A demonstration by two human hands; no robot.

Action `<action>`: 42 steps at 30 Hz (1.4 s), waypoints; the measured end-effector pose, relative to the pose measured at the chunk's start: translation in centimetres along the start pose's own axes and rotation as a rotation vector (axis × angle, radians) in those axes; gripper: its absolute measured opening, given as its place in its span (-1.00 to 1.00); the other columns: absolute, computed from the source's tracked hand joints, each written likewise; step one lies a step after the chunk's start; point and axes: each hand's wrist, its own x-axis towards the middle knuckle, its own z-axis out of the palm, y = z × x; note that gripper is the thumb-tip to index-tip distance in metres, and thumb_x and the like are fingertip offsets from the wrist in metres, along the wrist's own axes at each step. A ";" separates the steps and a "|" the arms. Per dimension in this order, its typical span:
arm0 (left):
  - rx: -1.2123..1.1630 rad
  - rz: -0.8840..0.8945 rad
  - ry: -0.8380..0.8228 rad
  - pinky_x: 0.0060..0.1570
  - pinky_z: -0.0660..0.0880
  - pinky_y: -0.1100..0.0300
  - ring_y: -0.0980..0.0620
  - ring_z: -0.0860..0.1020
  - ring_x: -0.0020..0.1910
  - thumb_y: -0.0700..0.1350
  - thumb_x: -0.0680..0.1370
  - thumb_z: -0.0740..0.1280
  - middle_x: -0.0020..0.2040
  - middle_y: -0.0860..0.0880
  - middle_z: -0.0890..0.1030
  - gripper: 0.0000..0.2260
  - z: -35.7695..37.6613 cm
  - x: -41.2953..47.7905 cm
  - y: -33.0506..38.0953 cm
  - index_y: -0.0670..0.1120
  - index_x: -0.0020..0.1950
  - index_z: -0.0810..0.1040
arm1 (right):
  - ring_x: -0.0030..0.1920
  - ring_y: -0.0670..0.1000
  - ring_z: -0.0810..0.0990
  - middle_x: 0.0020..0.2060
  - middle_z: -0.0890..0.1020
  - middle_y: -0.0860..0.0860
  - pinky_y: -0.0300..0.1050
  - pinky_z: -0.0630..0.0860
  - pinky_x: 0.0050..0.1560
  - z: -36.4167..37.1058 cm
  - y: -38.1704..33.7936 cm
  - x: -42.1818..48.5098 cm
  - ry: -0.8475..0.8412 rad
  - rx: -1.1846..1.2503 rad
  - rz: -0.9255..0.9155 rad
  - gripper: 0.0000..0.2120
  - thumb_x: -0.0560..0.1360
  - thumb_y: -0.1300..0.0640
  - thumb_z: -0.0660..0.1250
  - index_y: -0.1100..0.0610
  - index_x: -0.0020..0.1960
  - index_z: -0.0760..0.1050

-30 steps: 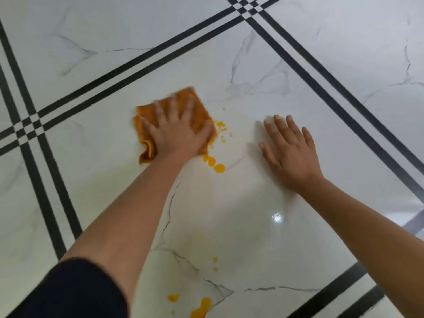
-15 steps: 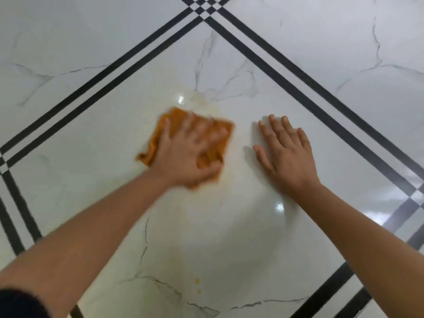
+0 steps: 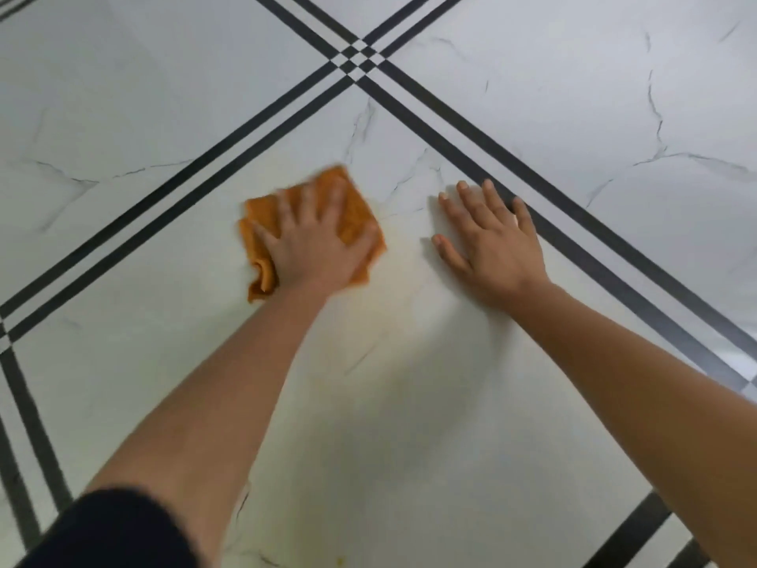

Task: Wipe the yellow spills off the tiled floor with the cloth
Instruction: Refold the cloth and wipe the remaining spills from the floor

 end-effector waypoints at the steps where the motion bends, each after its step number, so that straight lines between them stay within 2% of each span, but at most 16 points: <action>1: 0.037 0.212 -0.005 0.32 -0.16 -0.38 -0.18 -0.10 0.50 0.42 0.43 -0.06 0.55 0.02 -0.03 -0.33 0.4 -1.9 0.7 0.24 0.49 -0.12 | 0.52 0.03 -0.15 0.53 -0.02 -0.06 0.07 -0.22 0.45 -0.1 0.2 0.9 -0.012 -0.008 -0.009 -0.45 0.58 -0.21 -0.08 -0.10 0.52 -0.07; 3: 0.121 0.488 -0.044 0.34 -0.14 -0.36 -0.14 -0.10 0.51 0.42 0.40 -0.08 0.55 0.05 -0.02 -0.33 0.4 -3.1 0.2 0.28 0.47 -0.13 | 0.52 0.01 -0.15 0.53 -0.04 -0.08 0.07 -0.23 0.46 -0.1 0.7 2.0 -0.024 -0.011 -0.017 -0.44 0.56 -0.24 -0.10 -0.14 0.51 -0.09; 4: 0.123 0.478 -0.053 0.35 -0.14 -0.36 -0.12 -0.10 0.51 0.42 0.40 -0.09 0.55 0.06 -0.03 -0.34 0.0 -1.2 -0.7 0.30 0.47 -0.14 | 0.52 0.00 -0.15 0.53 -0.04 -0.09 0.07 -0.23 0.46 0.0 0.8 2.1 -0.025 -0.005 -0.014 -0.44 0.56 -0.26 -0.12 -0.16 0.51 -0.09; 7: -0.013 -0.036 -0.029 0.33 -0.16 -0.39 -0.16 -0.12 0.50 0.42 0.45 -0.09 0.55 0.04 -0.05 -0.35 -0.8 6.1 -1.5 0.24 0.49 -0.13 | 0.52 -0.04 -0.14 0.52 -0.02 -0.14 0.07 -0.22 0.46 0.3 0.8 1.7 0.016 0.007 -0.001 -0.46 0.55 -0.27 -0.11 -0.20 0.50 -0.07; 9: -0.052 -0.163 -0.024 0.32 -0.17 -0.41 -0.21 -0.13 0.50 0.42 0.45 -0.10 0.55 0.01 -0.06 -0.33 -0.9 7.8 -0.3 0.20 0.50 -0.13 | 0.52 -0.05 -0.13 0.52 0.01 -0.14 0.06 -0.21 0.46 0.4 0.9 1.9 0.037 0.040 0.004 -0.47 0.56 -0.26 -0.08 -0.20 0.50 -0.04; 13: 0.114 0.468 -0.031 0.34 -0.15 -0.38 -0.18 -0.10 0.51 0.43 0.41 -0.12 0.55 0.01 -0.04 -0.32 -0.1 1.0 0.8 0.24 0.48 -0.17 | 0.52 -0.05 -0.15 0.52 0.00 -0.13 0.08 -0.23 0.46 0.1 1.1 1.9 0.017 0.050 -0.022 -0.46 0.55 -0.26 -0.11 -0.19 0.50 -0.04; 15: 0.155 0.623 -0.026 0.34 -0.10 -0.38 -0.16 -0.07 0.51 0.43 0.40 -0.10 0.55 0.03 0.00 -0.31 0.2 0.1 -0.5 0.24 0.48 -0.15 | 0.51 -0.05 -0.16 0.52 0.00 -0.13 0.10 -0.23 0.46 0.2 1.2 1.8 0.007 0.057 -0.037 -0.46 0.55 -0.26 -0.11 -0.18 0.50 -0.04; 20: 0.012 0.024 -0.014 0.33 -0.14 -0.40 -0.19 -0.12 0.50 0.44 0.42 -0.10 0.55 0.04 -0.06 -0.30 -0.3 2.1 0.4 0.20 0.50 -0.13 | 0.52 -0.04 -0.11 0.52 0.03 -0.13 0.10 -0.20 0.45 0.3 0.9 1.8 0.033 0.033 0.005 -0.47 0.56 -0.24 -0.05 -0.18 0.50 0.01; 25: 0.108 0.441 -0.006 0.33 -0.09 -0.38 -0.15 -0.04 0.51 0.44 0.37 -0.09 0.54 0.06 0.04 -0.29 1.0 -7.4 -0.7 0.25 0.49 -0.06 | 0.52 0.00 -0.12 0.53 0.01 -0.05 0.05 -0.25 0.45 -0.4 0.0 -0.1 -0.008 0.037 -0.023 -0.42 0.54 -0.25 -0.13 -0.12 0.51 -0.06; 29: -0.009 0.001 0.006 0.31 -0.16 -0.40 -0.19 -0.07 0.50 0.44 0.40 -0.07 0.55 0.05 0.00 -0.29 0.9 -6.1 -1.2 0.22 0.50 -0.07 | 0.52 -0.03 -0.08 0.52 0.05 -0.06 -0.03 -0.21 0.45 0.3 -1.6 -5.6 0.023 0.076 0.007 -0.41 0.52 -0.24 -0.17 -0.09 0.51 -0.04; 30: -0.021 0.011 0.036 0.29 -0.18 -0.40 -0.20 -0.07 0.50 0.43 0.39 -0.06 0.55 0.04 0.01 -0.29 1.2 -7.6 -0.3 0.21 0.50 -0.06 | 0.52 -0.03 -0.07 0.52 0.06 -0.06 -0.04 -0.20 0.45 0.3 -1.8 -6.6 0.032 0.084 0.029 -0.39 0.51 -0.25 -0.19 -0.09 0.51 -0.03; 34: 0.040 0.582 -0.047 0.29 -0.08 -0.41 -0.22 0.06 0.49 0.41 0.36 0.00 0.51 0.00 0.19 -0.29 2.0 -16.8 0.0 0.21 0.48 0.11 | 0.52 -0.02 -0.05 0.51 0.09 -0.03 -0.04 -0.15 0.46 0.8 -3.1 -10.4 0.025 0.109 0.068 -0.43 0.54 -0.20 -0.15 -0.05 0.51 0.01; 36: 0.051 0.440 -0.048 0.30 -0.12 -0.41 -0.19 0.02 0.50 0.42 0.35 -0.06 0.52 0.02 0.14 -0.27 1.4 -14.8 -1.7 0.22 0.49 0.03 | 0.52 -0.01 -0.04 0.51 0.10 -0.02 -0.03 -0.14 0.46 1.2 -4.1 -12.8 0.012 0.093 0.043 -0.42 0.54 -0.20 -0.17 -0.04 0.51 0.02; 39: -0.033 -0.075 -0.056 0.28 -0.21 -0.41 -0.22 -0.09 0.50 0.44 0.37 -0.05 0.55 0.01 0.02 -0.25 1.5 -13.8 -3.6 0.19 0.51 -0.07 | 0.52 -0.03 -0.08 0.52 0.07 -0.03 -0.06 -0.18 0.45 2.0 -6.2 -16.5 -0.062 0.089 -0.010 -0.43 0.54 -0.19 -0.18 -0.04 0.52 -0.01; 40: -0.040 -0.066 -0.022 0.27 -0.20 -0.43 -0.24 -0.07 0.50 0.44 0.38 -0.02 0.54 -0.01 0.04 -0.25 1.8 -15.9 -3.6 0.17 0.51 -0.04 | 0.52 -0.04 -0.09 0.52 0.05 -0.04 -0.08 -0.20 0.44 2.2 -6.8 -17.4 -0.080 0.099 -0.008 -0.43 0.55 -0.17 -0.16 -0.04 0.52 -0.03; 42: -0.061 0.230 -0.011 0.27 -0.11 -0.48 -0.28 0.04 0.48 0.41 0.36 0.04 0.51 -0.05 0.18 -0.26 2.5 -22.9 -3.7 0.15 0.49 0.10 | 0.51 -0.06 -0.12 0.52 0.03 -0.04 -0.10 -0.22 0.44 2.3 -8.0 -18.7 -0.091 0.107 -0.011 -0.44 0.55 -0.17 -0.15 -0.05 0.52 -0.05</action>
